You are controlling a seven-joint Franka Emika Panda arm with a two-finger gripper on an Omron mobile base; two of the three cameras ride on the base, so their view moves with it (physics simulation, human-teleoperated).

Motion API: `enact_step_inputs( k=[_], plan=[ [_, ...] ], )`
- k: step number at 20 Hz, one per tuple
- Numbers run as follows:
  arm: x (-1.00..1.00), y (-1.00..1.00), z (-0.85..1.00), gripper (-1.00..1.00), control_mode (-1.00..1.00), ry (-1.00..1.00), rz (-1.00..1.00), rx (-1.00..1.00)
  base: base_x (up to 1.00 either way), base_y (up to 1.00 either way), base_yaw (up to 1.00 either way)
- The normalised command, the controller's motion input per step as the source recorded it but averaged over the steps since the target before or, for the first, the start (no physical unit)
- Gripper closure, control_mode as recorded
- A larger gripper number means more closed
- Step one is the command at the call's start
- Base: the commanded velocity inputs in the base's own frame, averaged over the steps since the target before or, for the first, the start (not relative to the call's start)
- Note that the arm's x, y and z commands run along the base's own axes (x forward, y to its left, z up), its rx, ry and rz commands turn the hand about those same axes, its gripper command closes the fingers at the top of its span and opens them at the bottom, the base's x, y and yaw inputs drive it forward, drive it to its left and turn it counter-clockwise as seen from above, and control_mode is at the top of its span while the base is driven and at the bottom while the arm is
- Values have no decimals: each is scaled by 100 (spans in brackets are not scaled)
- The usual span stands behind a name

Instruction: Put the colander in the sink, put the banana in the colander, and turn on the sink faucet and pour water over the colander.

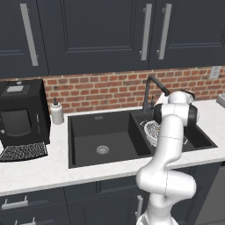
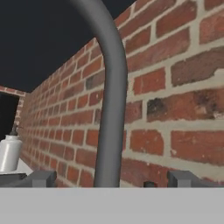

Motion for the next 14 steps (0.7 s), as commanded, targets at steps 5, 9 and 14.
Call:
enact_step_inputs(
  k=[5, 9, 14],
  plan=[
    [25, 0, -9, -100, -100, 2, 0, 0, 0, 0, 0],
    [21, -3, -15, -100, -100, 1, 0, 0, 0, 0, 0],
    [20, -10, -17, -100, -100, 3, 0, 0, 0, 0, 0]
  ],
)
